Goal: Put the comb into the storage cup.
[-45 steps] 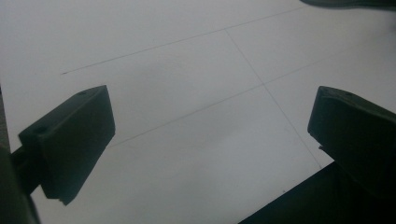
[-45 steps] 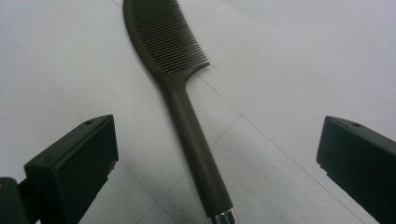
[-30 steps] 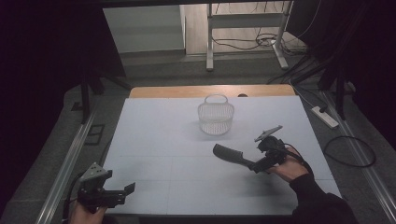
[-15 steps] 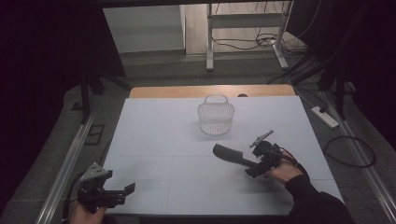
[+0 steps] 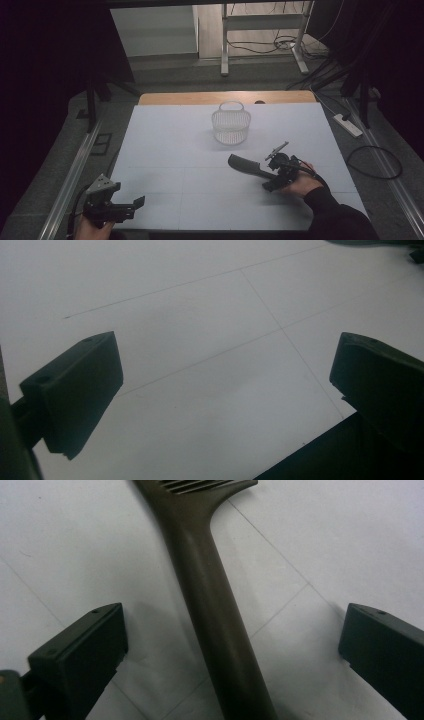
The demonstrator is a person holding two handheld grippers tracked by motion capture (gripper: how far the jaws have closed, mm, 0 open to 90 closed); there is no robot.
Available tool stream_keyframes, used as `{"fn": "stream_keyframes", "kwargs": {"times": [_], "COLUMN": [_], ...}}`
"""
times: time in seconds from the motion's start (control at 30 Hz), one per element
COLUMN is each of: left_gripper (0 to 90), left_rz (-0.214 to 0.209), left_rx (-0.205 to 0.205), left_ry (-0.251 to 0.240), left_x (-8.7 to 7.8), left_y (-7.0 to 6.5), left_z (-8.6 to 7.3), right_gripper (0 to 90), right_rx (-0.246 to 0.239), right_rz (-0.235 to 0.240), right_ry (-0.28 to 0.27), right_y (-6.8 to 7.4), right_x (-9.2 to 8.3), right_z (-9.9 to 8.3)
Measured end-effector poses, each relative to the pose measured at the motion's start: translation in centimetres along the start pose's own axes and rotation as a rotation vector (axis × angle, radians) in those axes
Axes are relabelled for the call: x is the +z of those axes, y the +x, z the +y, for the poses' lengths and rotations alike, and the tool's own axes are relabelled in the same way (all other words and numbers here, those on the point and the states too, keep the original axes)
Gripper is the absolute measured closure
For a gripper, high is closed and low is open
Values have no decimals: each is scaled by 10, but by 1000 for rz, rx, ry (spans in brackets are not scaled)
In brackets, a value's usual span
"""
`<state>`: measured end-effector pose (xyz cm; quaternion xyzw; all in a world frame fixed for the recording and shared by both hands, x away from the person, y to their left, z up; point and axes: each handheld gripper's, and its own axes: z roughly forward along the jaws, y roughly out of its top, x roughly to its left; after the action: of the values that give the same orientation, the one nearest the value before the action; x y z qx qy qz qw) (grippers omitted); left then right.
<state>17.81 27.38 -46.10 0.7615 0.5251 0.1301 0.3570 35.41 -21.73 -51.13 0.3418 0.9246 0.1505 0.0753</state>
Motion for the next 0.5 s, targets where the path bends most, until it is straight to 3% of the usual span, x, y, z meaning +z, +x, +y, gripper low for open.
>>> {"fn": "stream_keyframes", "kwargs": {"times": [0.17, 0.23, 0.47, 0.5], "left_gripper": [15, 15, 17, 17], "left_rz": [0, 1, 5, 5], "left_rx": [-2, 0, 1, 2], "left_ry": [1, 3, 5, 5], "left_x": [0, 0, 1, 1], "left_y": [0, 0, -1, -1], "left_z": [0, 0, 0, 0], "right_gripper": [106, 277, 644, 660], "right_rx": [-17, -42, -54, -56], "right_rz": [12, 19, 41, 44], "right_ry": [8, -8, -14, -12], "right_y": [1, 3, 2, 2], "right_x": [-4, -9, -14, -15], "right_z": [2, 2, 3, 3]}}
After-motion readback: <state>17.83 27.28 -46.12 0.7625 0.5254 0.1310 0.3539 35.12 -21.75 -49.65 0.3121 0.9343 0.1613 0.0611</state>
